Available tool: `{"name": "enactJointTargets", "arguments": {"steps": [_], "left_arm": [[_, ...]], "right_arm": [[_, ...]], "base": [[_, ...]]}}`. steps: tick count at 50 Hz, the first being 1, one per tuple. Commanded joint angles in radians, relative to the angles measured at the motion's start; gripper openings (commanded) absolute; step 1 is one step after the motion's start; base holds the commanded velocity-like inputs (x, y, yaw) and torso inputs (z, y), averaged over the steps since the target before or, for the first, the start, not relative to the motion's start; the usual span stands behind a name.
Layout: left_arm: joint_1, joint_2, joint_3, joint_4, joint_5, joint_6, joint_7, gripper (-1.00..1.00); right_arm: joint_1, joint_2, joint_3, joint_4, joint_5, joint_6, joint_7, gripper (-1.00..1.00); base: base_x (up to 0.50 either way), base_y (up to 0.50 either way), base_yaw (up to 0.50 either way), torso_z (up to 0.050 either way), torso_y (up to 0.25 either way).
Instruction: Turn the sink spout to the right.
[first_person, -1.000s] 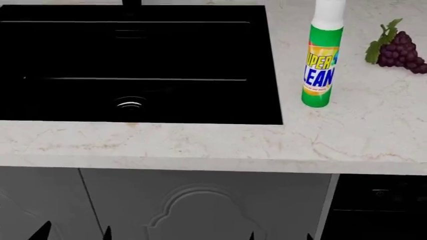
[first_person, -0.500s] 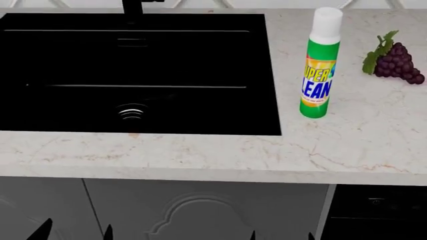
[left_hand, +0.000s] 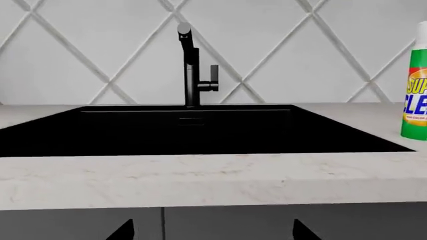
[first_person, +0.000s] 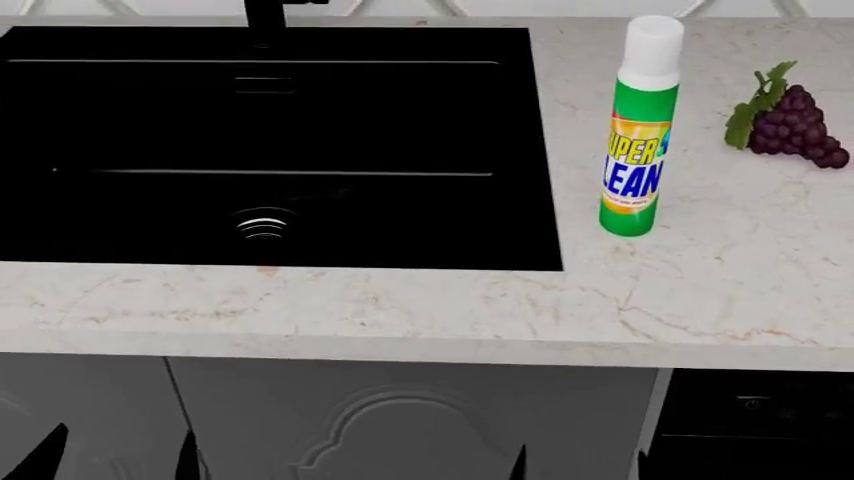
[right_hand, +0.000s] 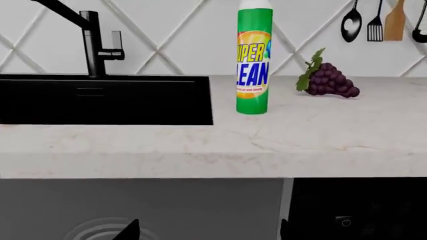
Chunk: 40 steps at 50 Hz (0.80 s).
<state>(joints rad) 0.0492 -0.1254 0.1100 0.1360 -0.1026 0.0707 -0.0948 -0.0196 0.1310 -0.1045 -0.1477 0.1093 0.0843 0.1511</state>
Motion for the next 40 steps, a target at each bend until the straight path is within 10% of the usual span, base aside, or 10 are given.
{"name": "enactJointTargets", "arguments": {"steps": [1, 40], "left_arm": [[0.006, -0.026, -0.014, 0.169, 0.001, -0.11, -0.05, 1.0], [-0.086, -0.107, -0.068, 0.567, -0.071, -0.405, -0.124, 1.0]], "right_arm": [[-0.002, 0.046, 0.007, -0.225, 0.019, 0.178, 0.029, 1.0], [0.125, 0.141, 0.043, -0.587, 0.048, 0.515, 0.092, 1.0]], "base": [[0.0, 0.0, 0.0, 0.0, 0.0], [0.0, 0.0, 0.0, 0.0, 0.0]]}}
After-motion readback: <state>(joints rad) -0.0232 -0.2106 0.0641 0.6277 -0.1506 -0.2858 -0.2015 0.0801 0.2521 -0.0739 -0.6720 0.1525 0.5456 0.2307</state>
